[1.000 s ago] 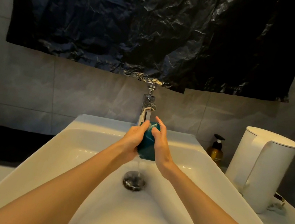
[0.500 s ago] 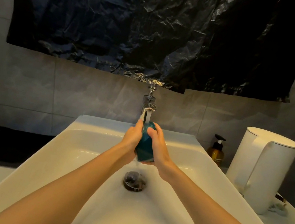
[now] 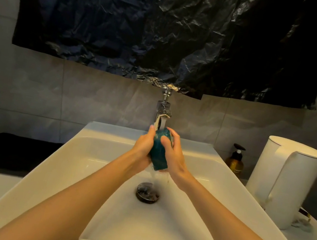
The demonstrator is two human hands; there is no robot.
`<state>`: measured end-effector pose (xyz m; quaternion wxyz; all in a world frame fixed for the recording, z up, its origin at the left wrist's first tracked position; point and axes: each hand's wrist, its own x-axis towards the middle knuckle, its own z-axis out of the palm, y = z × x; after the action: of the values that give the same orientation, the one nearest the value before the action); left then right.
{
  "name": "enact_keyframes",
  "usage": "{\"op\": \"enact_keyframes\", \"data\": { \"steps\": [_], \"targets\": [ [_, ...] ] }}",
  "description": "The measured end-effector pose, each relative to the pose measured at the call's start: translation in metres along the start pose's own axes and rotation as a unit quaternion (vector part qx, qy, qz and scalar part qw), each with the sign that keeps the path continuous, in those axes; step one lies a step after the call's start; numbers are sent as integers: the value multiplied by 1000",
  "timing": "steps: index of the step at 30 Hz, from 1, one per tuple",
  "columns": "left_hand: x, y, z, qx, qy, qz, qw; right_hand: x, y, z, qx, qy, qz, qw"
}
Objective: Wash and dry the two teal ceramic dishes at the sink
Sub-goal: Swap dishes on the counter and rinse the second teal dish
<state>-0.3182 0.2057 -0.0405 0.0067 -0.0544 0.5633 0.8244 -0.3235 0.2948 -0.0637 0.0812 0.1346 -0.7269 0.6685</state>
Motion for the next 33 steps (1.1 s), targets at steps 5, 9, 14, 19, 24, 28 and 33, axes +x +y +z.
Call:
{"op": "enact_keyframes", "data": {
  "steps": [5,9,14,19,24,28,33],
  "targets": [
    [-3,5,-12,-23,-14,-14,1000,-2,2,3,-43,-34,-42,998],
    [-6,1,-3,44,1,30,999,5,-1,7,14,-12,35,999],
    [-11,-13,4,141,-12,95,985,-4,-15,4,175,-6,274,946],
    [-16,-16,8,184,-24,144,972,-4,-15,-14,240,-23,321,916],
    [-14,-7,11,131,19,54,990,-7,-15,5,125,-7,262,957],
    [-13,-12,6,208,-26,108,972,-9,-19,-1,209,-8,323,923],
    [-6,-8,-13,257,-153,75,951,-6,-18,-11,244,-18,382,891]
  ]
}}
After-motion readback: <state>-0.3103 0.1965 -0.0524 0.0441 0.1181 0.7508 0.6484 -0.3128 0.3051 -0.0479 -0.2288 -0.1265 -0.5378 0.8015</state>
